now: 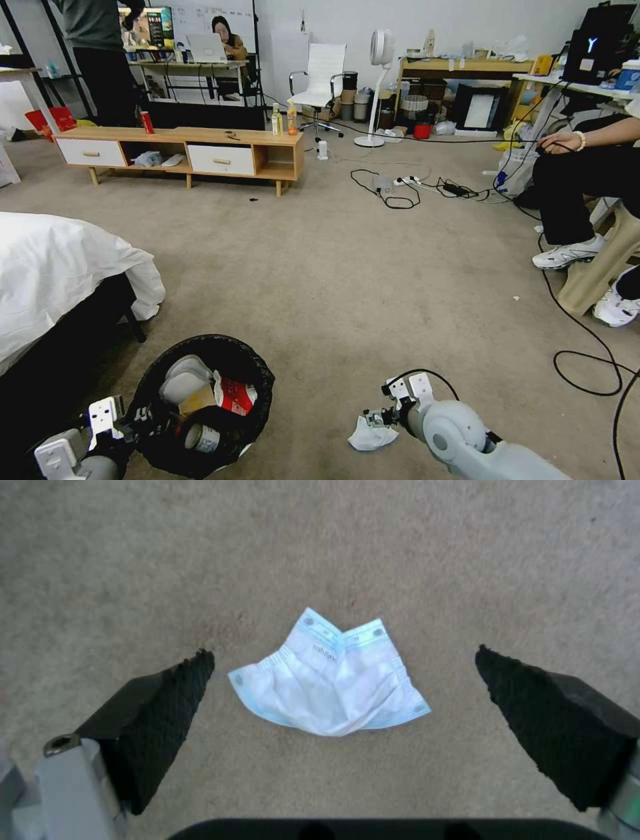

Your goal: Pick up the trash bin and place the garbage on the floor into it.

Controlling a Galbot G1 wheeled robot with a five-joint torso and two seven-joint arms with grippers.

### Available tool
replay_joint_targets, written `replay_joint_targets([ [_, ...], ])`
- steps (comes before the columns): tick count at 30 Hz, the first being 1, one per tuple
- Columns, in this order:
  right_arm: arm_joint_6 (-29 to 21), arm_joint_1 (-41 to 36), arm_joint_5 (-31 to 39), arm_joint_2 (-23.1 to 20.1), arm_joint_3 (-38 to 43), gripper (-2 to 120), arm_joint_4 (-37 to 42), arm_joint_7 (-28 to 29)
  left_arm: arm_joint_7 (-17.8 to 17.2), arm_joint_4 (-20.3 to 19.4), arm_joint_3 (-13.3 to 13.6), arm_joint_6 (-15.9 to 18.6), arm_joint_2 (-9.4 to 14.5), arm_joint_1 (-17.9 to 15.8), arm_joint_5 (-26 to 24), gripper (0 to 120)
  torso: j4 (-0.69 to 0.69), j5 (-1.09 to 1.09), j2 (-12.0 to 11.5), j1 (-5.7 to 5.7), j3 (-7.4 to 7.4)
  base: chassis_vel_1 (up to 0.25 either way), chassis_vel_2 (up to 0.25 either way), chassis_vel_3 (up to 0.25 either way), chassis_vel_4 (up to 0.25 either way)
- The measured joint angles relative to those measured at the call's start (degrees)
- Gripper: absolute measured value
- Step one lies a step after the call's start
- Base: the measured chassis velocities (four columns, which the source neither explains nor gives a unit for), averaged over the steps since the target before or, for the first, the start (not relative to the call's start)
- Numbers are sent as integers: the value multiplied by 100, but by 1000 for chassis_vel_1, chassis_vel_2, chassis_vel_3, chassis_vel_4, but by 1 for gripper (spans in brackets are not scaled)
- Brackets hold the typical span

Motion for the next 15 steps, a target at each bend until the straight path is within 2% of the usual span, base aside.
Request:
replay_joint_targets([
  [15, 482, 268, -423, 511, -555, 100, -1373, -248, 18, 103, 1, -29, -8, -35, 9, 2, 0, 0, 0, 0, 0, 0, 0, 0, 0],
])
